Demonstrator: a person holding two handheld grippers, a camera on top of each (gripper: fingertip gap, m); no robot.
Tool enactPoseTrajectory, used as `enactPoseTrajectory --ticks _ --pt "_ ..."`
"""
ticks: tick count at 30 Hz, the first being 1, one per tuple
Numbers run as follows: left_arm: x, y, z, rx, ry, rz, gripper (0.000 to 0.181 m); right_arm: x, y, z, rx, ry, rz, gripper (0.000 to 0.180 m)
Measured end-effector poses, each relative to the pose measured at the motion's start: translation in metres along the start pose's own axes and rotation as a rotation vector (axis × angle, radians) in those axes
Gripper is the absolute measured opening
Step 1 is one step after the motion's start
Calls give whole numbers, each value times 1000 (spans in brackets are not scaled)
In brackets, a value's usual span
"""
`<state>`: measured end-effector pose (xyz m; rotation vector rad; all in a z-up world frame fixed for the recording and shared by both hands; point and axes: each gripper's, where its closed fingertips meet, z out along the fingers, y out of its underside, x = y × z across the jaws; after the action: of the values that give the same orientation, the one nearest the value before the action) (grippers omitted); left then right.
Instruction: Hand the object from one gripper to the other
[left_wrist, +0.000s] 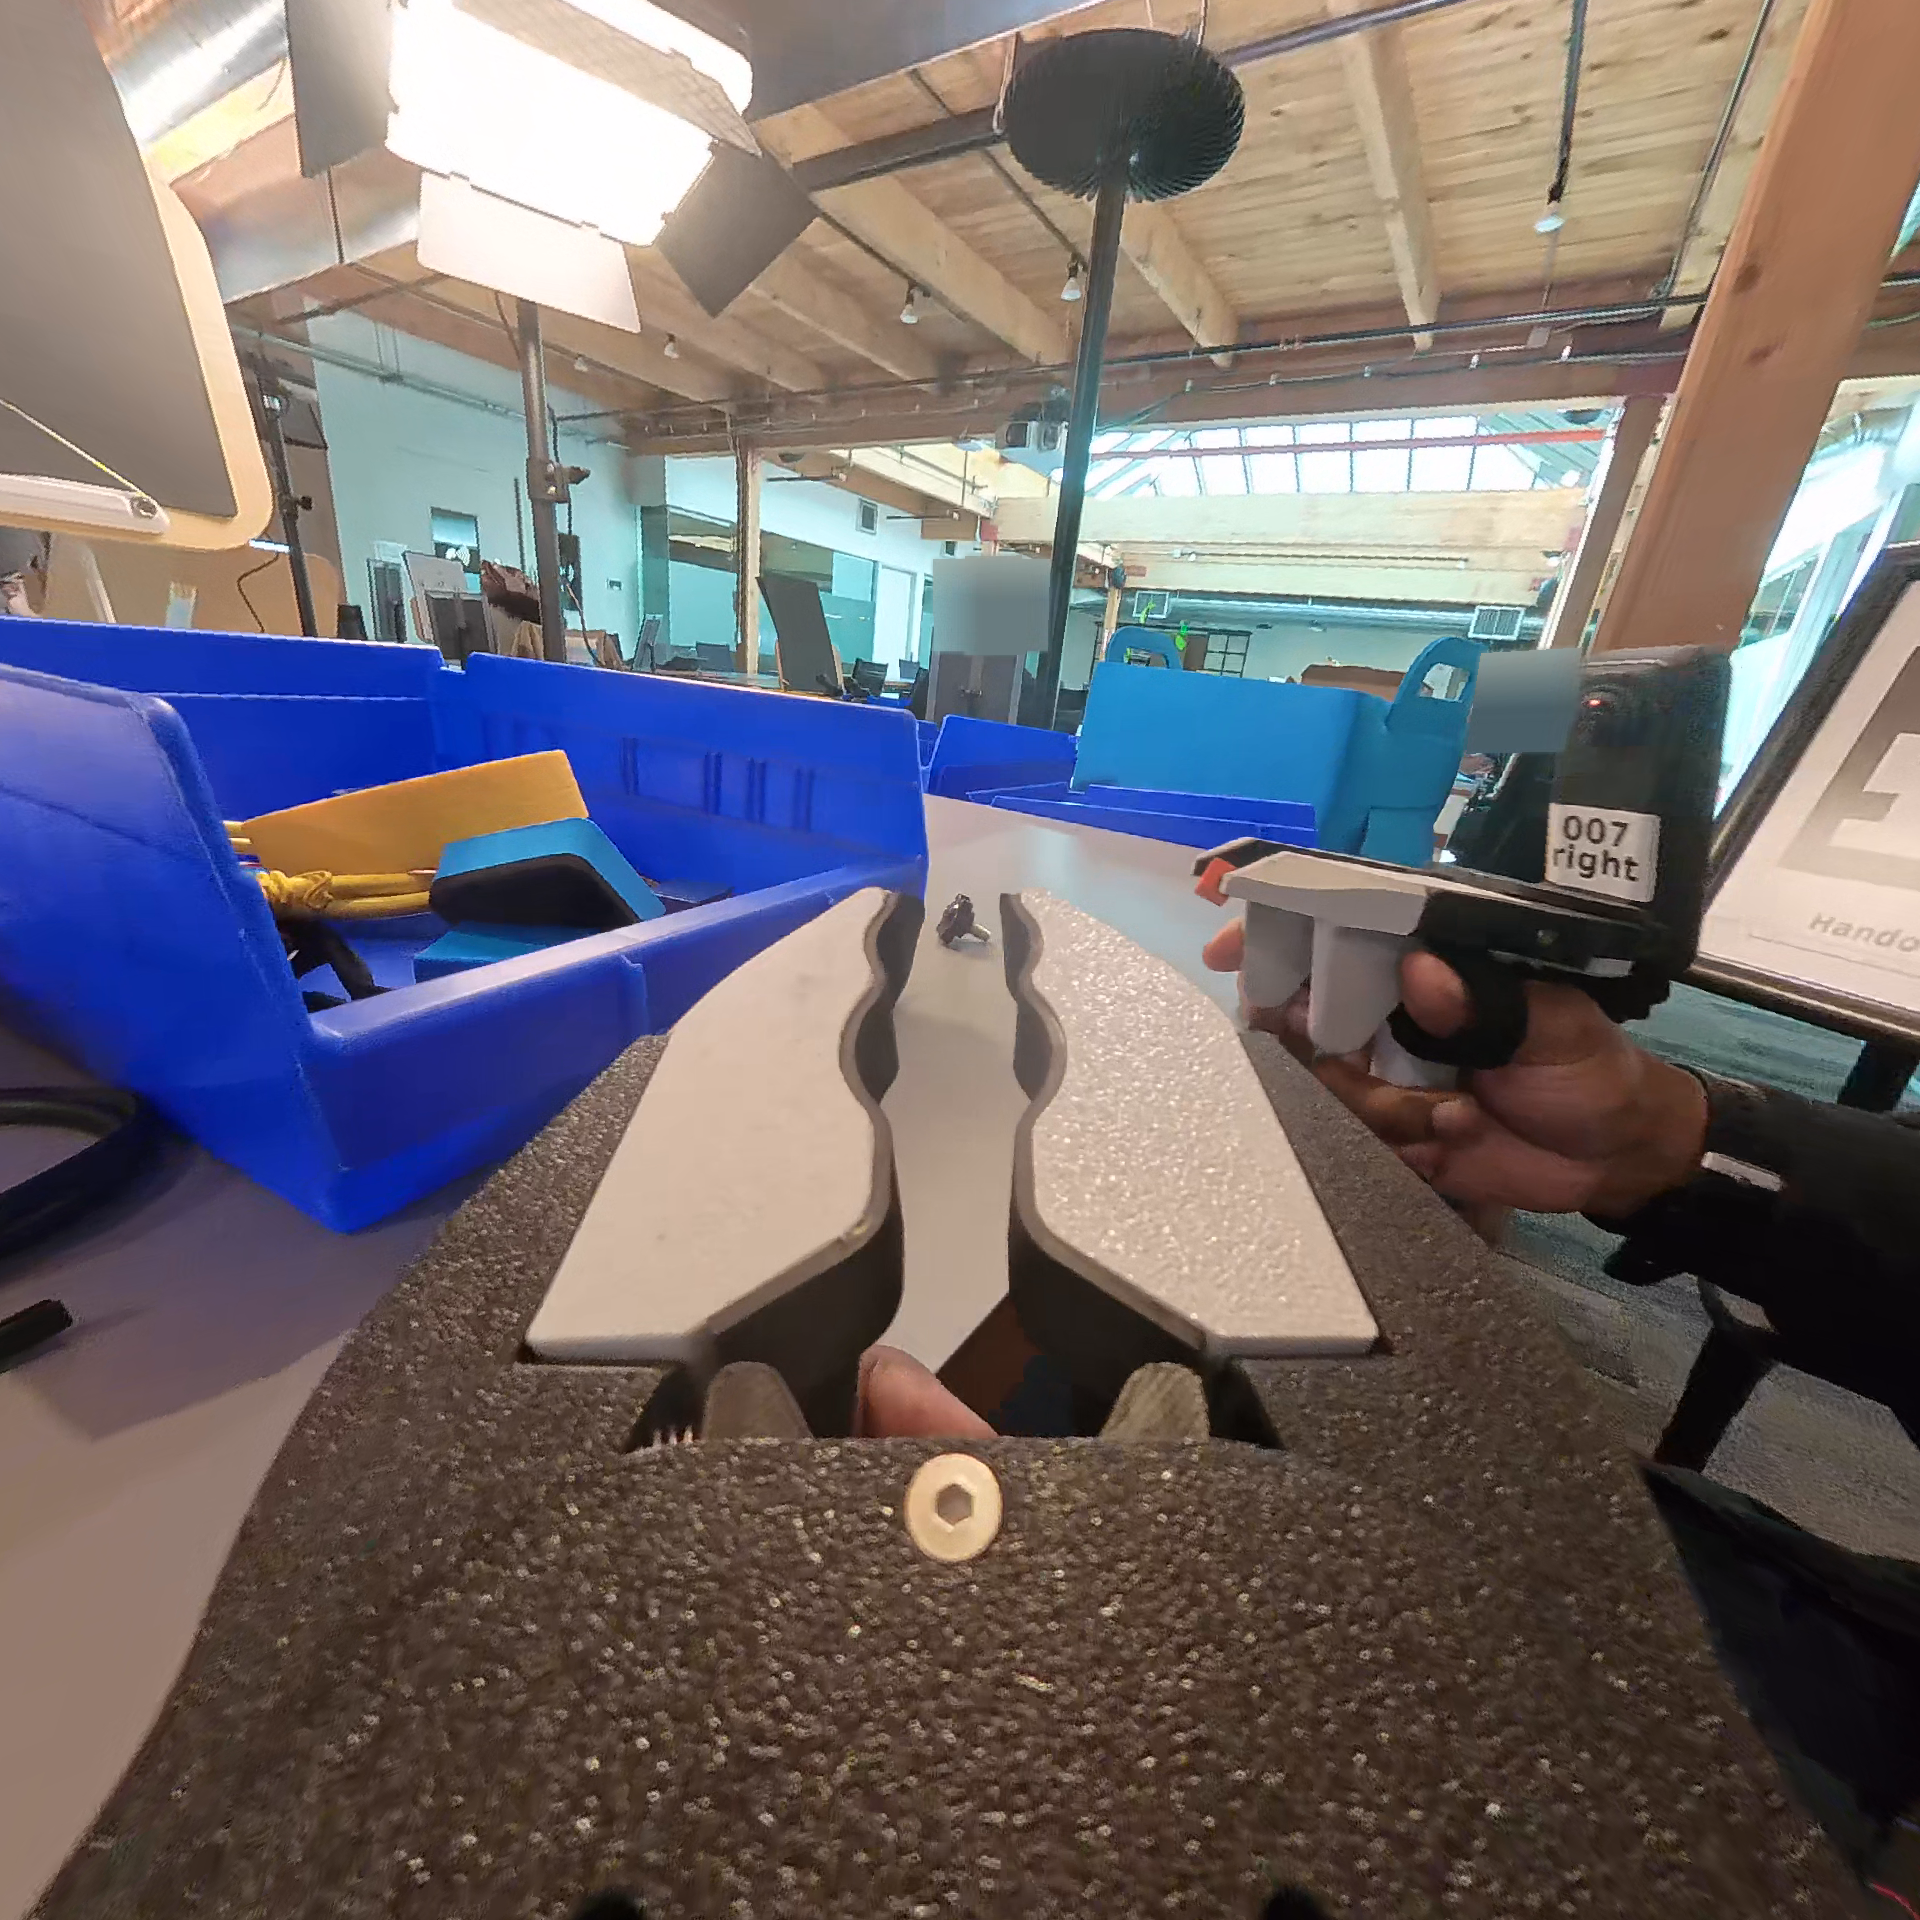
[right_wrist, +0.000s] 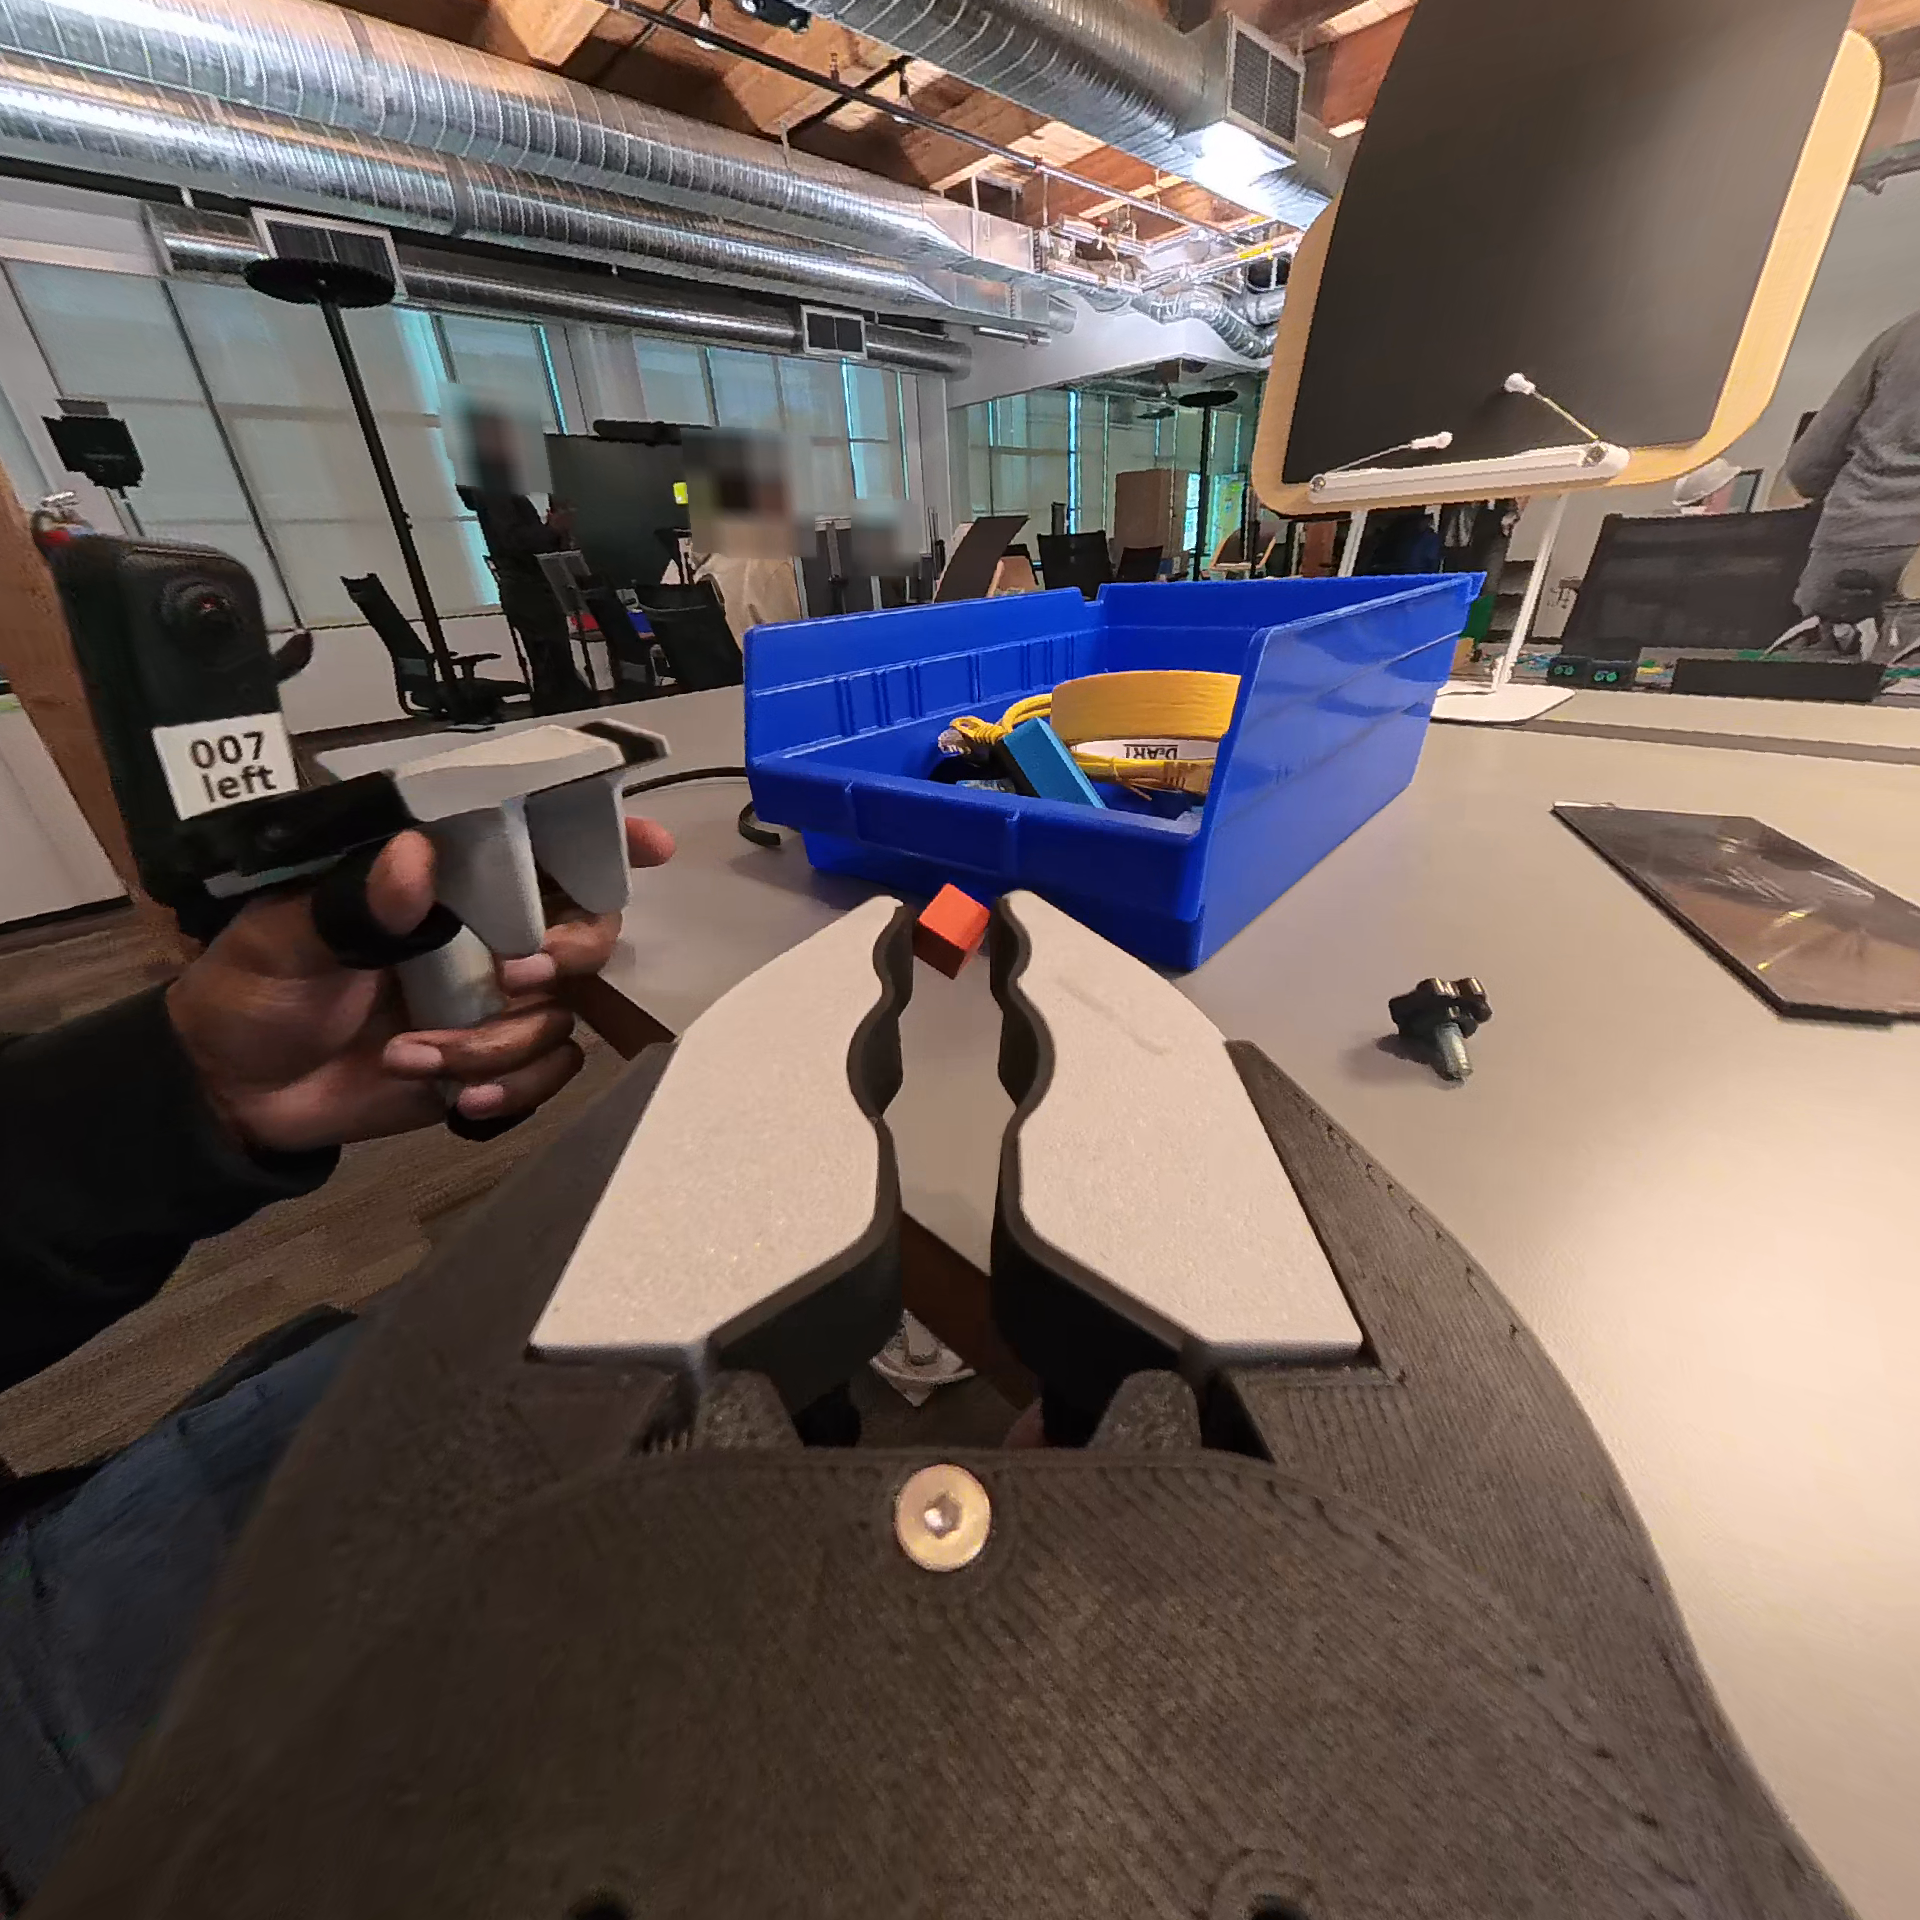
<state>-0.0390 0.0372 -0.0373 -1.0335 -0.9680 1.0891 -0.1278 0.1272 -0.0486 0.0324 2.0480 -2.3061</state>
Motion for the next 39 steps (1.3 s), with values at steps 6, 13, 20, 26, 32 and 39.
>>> enactPoseTrajectory --ticks 6,13,20,26,32,39 --pt "7 -3 -16 -3 -23 54 18 -2 0 15 4 -39 21 13" --pt "5 -6 -37 -13 -91 84 18 -2 3 32 -4 -51 38 13" --pt "-2 -12 -56 -1 -160 82 18 3 6 39 -57 -4 66 13" --pt "-1 -11 -56 -6 -173 88 18 3 7 39 -57 -10 69 13" --pt "-6 -5 -47 -35 -198 101 20 0 6 36 -40 -38 57 13" --pt "-7 -5 -30 -11 -168 124 24 -7 1 23 -8 -60 48 13"
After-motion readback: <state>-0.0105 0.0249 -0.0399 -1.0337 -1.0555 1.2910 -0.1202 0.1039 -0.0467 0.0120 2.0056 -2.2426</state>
